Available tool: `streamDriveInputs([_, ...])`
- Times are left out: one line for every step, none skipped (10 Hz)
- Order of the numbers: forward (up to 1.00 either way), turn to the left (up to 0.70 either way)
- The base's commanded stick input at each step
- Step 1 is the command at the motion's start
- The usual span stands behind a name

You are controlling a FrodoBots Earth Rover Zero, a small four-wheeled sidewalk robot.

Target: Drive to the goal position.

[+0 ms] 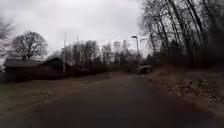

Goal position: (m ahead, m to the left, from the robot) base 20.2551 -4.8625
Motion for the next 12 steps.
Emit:
streamDriveInputs([1.0,0.0])
streamDriveInputs([1.0,0.0])
streamDriveInputs([1.0,0.0])
streamDriveInputs([1.0,0.0])
streamDriveInputs([1.0,0.0])
streamDriveInputs([1.0,0.0])
streamDriveInputs([1.0,0.0])
streamDriveInputs([1.0,0.0])
streamDriveInputs([1.0,0.0])
streamDriveInputs([1.0,0.0])
streamDriveInputs([1.0,0.0])
streamDriveInputs([1.0,0.0])
